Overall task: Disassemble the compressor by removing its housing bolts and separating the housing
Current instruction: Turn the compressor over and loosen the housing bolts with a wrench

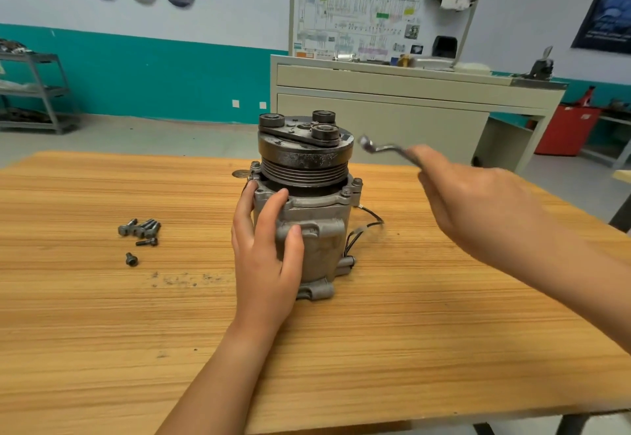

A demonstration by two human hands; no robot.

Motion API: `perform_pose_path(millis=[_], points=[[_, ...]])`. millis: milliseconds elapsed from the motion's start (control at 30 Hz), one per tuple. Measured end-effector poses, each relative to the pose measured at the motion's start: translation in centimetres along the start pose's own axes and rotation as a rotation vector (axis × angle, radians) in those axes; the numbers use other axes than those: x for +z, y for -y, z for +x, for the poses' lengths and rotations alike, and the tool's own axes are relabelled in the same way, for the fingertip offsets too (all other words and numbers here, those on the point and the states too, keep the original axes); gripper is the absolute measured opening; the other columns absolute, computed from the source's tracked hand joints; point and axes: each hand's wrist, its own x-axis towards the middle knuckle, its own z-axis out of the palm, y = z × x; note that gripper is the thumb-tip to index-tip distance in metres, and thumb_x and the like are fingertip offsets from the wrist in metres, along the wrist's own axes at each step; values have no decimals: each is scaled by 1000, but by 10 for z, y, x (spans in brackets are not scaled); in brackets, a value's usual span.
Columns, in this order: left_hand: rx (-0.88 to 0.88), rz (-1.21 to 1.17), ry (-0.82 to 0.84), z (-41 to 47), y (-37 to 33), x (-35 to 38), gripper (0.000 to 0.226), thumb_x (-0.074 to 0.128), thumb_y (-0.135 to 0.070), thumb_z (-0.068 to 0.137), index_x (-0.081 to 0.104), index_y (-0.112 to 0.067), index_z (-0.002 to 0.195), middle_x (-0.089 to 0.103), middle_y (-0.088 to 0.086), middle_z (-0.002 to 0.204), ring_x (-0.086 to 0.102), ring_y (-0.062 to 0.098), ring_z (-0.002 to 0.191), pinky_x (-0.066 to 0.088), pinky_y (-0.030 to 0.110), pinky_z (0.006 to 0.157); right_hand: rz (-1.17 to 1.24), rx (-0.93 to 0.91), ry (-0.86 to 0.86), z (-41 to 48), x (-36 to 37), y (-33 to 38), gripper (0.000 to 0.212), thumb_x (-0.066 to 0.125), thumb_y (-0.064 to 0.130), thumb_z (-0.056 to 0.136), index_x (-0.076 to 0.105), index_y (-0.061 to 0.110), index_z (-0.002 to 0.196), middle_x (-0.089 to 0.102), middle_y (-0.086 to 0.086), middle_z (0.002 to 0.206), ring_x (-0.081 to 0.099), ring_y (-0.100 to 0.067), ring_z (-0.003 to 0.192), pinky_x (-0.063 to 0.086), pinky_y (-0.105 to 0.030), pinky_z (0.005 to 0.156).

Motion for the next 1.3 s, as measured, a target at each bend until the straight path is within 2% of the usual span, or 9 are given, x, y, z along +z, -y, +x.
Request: perform_pose_path(millis=[67,367,500,733,833,900,1000,1167,1300], points=[[2,2,0,-1,1,-1,39,39,-40,87,36,-49,125,10,-33,141,12,-11,133,16,11,102,-85,79,210,-2,3,1,32,41,13,95,35,18,125,53,-2,69,48,-26,55,33,-29,45],[-9,-8,2,1,0,-1,39,39,-41,87,35,-49,124,8,-35,140,17,1,136,20,19,104,-45,68,359,7,4,13,30,34,18,97,32,25,126,41,5,63,40,-14,55,28,-27,43],[2,-3,4,0,0,0,39,39,-41,87,34,-50,125,8,-35,140,14,-7,134,19,18,103,-249,35,394,12,-17,27,34,36,6,91,35,16,124,36,1,57,32,-13,47,20,-25,38],[7,4,-6,0,2,0,40,39,-39,88,37,-45,128,8,-33,142,18,4,138,24,30,107,-388,49,461,13,-12,60,61,39,-5,88,9,-5,141,42,-10,66,25,-18,44,19,-27,34],[2,0,-7,-1,2,0,40,39,-40,88,37,-44,128,10,-29,143,19,5,138,24,29,107,-417,13,446,14,-11,47,52,38,-1,90,17,-2,138,30,-5,56,28,-19,42,20,-25,34],[1,-1,-4,-1,2,0,40,39,-40,88,36,-45,127,10,-30,143,17,3,137,22,24,106,-384,-3,469,16,-13,36,29,36,9,93,33,5,122,34,-1,56,31,-16,44,22,-23,35],[1,-4,2,0,1,0,39,38,-42,87,35,-47,126,9,-31,142,15,-2,136,19,17,104,-316,-18,479,19,-15,27,6,35,19,93,32,14,96,36,2,58,33,-13,47,23,-23,38],[1,1,-10,0,2,1,40,38,-41,87,36,-44,127,11,-28,143,16,0,136,18,16,104,-388,-49,448,11,-5,36,40,38,1,91,26,1,129,30,-3,55,28,-17,41,21,-25,33],[-3,5,-8,0,1,1,40,39,-40,87,36,-43,127,13,-23,144,18,5,137,19,19,104,-472,-110,438,12,-6,44,51,36,-4,91,16,-4,138,27,-5,56,25,-19,41,18,-28,33]])
